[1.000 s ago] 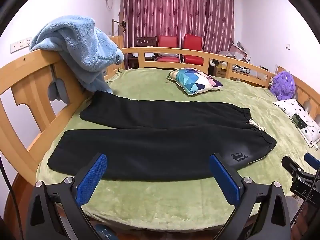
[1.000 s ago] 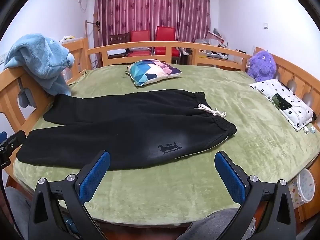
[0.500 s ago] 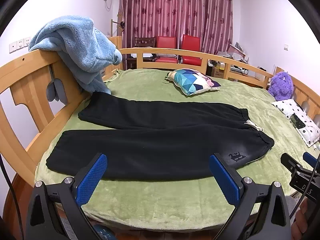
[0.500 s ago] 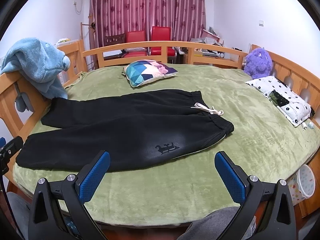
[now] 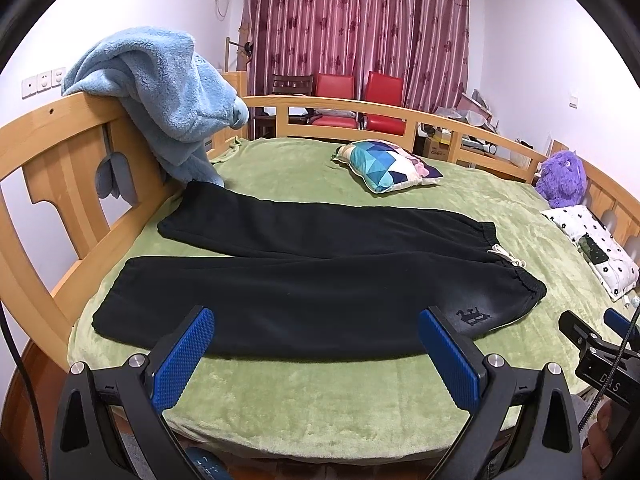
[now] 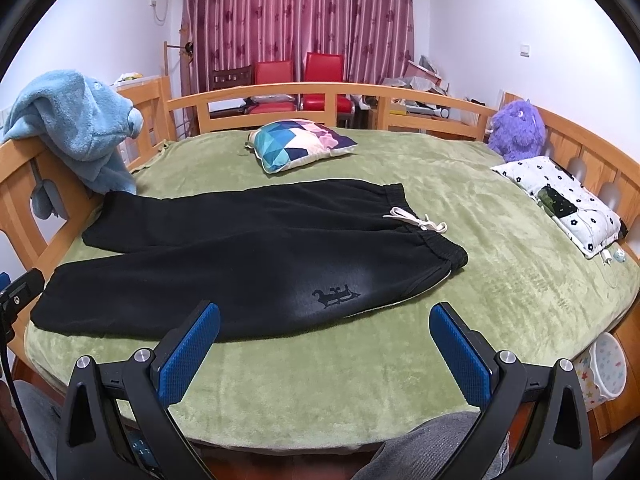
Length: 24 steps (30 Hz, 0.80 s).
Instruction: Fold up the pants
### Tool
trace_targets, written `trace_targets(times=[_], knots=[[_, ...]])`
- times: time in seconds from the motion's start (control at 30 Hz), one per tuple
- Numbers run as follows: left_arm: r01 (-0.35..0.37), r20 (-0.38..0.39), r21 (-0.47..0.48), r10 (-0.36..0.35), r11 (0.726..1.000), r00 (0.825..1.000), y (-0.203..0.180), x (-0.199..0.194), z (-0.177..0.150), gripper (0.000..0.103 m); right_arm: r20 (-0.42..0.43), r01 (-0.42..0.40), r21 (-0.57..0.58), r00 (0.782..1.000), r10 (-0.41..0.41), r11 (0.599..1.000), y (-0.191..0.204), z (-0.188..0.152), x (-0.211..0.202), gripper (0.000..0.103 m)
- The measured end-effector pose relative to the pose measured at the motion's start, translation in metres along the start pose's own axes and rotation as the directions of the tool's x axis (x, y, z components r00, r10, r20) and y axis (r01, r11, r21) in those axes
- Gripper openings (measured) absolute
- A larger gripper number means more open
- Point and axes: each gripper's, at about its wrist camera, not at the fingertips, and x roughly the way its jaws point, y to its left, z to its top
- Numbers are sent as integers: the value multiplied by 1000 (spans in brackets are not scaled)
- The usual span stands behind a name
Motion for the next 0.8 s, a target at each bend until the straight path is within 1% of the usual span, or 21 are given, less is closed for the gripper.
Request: trace_targets(times=[0.8], knots=[[10,-1,-18,-10,1000,1000,5,-4,0,103,0,6,-2,1000,-6,1000,2,1,-1,103]])
